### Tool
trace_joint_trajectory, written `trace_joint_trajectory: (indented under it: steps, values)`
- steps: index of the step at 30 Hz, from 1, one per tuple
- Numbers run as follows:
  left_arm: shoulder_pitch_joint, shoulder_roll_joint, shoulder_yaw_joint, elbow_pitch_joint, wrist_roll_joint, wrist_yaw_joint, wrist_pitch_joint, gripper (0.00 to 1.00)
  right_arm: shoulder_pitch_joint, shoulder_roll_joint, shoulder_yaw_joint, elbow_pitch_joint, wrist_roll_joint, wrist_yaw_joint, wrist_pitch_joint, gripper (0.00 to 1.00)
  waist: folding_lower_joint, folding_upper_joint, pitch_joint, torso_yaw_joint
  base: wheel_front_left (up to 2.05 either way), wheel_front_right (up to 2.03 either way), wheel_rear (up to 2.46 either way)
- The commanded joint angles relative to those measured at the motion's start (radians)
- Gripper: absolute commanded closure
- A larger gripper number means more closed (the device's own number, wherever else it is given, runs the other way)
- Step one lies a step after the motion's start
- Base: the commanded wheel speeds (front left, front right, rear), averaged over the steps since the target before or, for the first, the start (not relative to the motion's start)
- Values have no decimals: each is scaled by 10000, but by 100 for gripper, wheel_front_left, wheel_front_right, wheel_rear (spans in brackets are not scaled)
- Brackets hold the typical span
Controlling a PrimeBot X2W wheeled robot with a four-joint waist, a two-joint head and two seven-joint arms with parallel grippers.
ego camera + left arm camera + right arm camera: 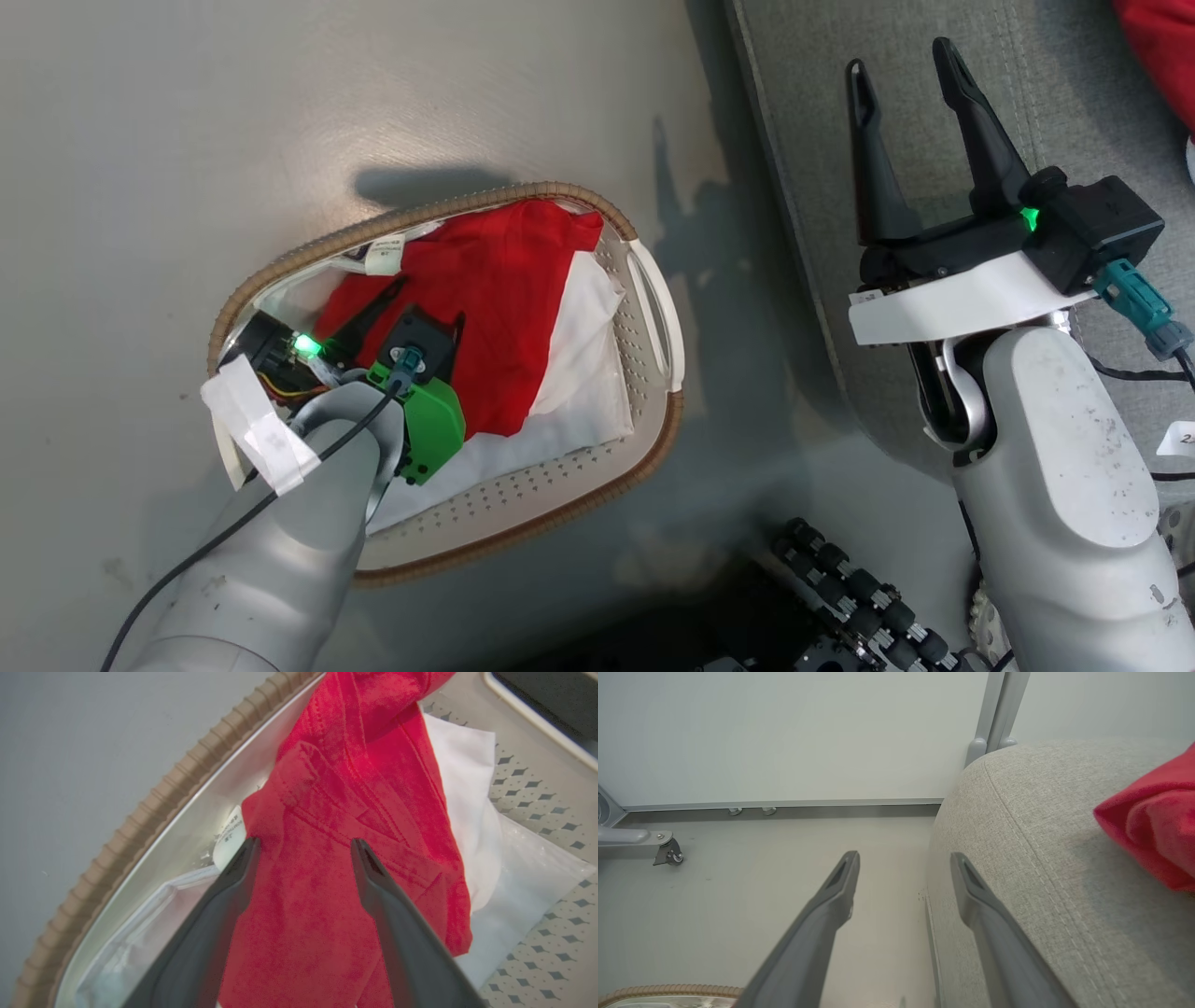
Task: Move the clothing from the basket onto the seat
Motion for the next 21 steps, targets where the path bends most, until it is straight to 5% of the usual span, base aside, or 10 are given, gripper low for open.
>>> trace_joint_trajectory:
  steps: [1, 9, 21]
  values:
    - [-318, 145, 10, 81, 107, 221, -5, 0, -149, 1, -28, -64, 111, -14, -4, 0, -1, 84, 495, -247, 0, 0, 0]
    - [-936, 192, -138, 655, 168, 827, -5, 0, -176, -3, -63, -82, 306, -14, -4, 0, -1, 84, 856, -228, 0, 0, 0]
    - [-1363, 77, -784, 1324, 358, 386, 0, 0, -350, -5, -16, -111, 491, -14, -2, 0, -1, 84, 1189, -274, 0, 0, 0]
